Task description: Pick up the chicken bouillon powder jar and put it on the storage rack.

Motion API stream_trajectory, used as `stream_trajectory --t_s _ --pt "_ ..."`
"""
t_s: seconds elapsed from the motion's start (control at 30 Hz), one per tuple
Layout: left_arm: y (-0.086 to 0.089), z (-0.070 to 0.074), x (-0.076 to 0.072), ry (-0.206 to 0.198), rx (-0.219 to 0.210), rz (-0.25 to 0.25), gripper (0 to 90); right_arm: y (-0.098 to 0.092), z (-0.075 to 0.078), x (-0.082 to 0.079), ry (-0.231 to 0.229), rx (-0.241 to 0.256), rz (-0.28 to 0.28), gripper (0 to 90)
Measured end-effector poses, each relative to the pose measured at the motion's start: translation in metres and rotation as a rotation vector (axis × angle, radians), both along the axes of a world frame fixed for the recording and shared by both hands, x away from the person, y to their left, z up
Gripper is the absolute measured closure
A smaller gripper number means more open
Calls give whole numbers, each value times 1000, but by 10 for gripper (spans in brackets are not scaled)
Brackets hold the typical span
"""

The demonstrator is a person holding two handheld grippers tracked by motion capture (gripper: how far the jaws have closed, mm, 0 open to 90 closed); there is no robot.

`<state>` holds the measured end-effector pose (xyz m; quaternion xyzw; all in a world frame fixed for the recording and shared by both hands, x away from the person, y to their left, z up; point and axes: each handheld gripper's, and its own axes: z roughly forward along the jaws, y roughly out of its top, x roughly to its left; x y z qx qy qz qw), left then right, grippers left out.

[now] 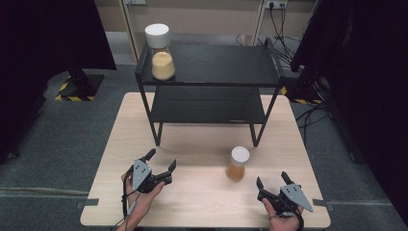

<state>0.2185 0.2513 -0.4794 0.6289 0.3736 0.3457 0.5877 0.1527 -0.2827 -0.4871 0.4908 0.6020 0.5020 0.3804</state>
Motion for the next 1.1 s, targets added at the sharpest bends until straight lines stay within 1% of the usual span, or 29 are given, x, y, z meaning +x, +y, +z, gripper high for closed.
stream_trajectory --t_s 0.17,0.4,0.47,0.73,1.1 --pt "0 -10 3 36 12 10 130 0 0 0 0 0 1 56" --pt "2 -15 7 63 12 1 129 -1 0 1 2 -2 4 56" --pt "2 -15 7 71 18 -1 129 0 0 0 1 -3 5 56" --pt "1 -16 7 61 28 -5 129 -1 0 1 1 -2 7 56" --pt "2 -16 7 63 24 -9 130 0 0 0 0 -7 8 56"
